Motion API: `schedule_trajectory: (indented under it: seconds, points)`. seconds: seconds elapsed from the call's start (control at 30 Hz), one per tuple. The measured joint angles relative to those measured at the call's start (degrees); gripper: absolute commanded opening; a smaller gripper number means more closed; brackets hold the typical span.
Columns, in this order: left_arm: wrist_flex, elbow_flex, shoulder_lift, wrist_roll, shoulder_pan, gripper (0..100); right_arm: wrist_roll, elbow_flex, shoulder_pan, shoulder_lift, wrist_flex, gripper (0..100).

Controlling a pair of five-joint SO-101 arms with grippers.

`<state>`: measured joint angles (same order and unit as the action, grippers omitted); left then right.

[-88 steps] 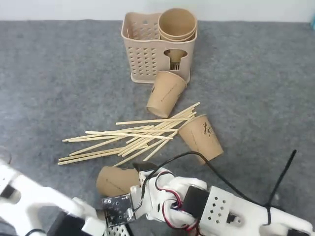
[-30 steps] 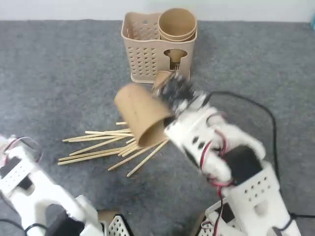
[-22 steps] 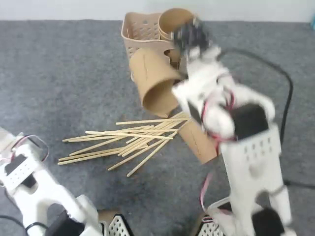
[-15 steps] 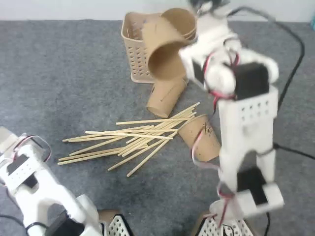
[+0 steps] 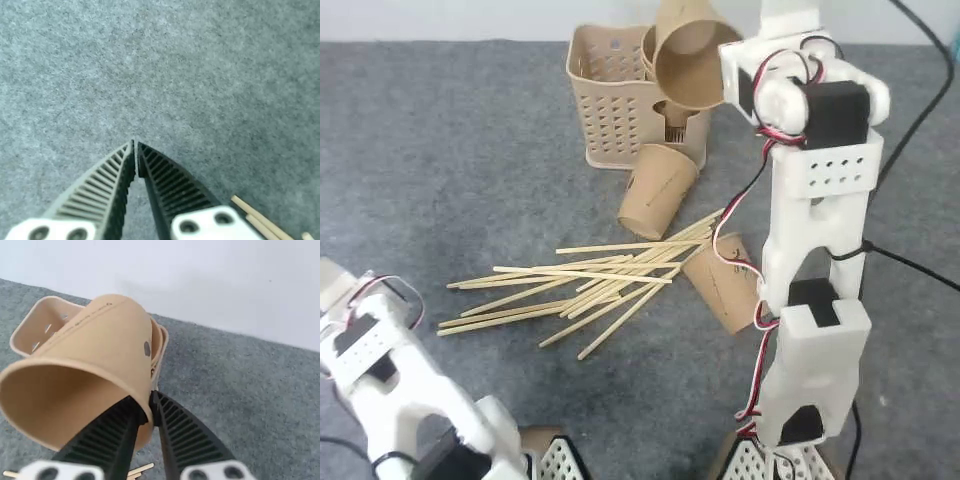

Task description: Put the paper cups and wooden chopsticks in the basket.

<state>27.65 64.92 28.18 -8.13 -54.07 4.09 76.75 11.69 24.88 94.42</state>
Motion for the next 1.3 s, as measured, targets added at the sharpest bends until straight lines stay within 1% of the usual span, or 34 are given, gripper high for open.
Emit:
schedule_trajectory:
  seconds: [0.5, 0.83, 1.03, 1.2, 1.3]
  points:
    - [0.00, 0.00, 0.00, 0.00, 0.00, 1, -0.26, 0.18, -0.44, 6.24, -3.43, 0.6]
    - [0.00, 0.00, 0.00, 0.00, 0.00, 1, -0.44, 0.18, -0.44, 9.23, -3.60, 0.7]
    - [0.00, 0.00, 0.00, 0.00, 0.26, 1, -2.55, 1.85, -0.44, 9.14, 0.70, 0.7]
    - [-0.09, 0.26, 0.00, 0.00, 0.97, 1, -4.04, 2.81, -0.44, 5.27, 2.64, 0.7]
    - [-2.55, 2.02, 0.00, 0.09, 1.41, 1, -4.40, 3.08, -0.44, 3.78, 2.64, 0.9]
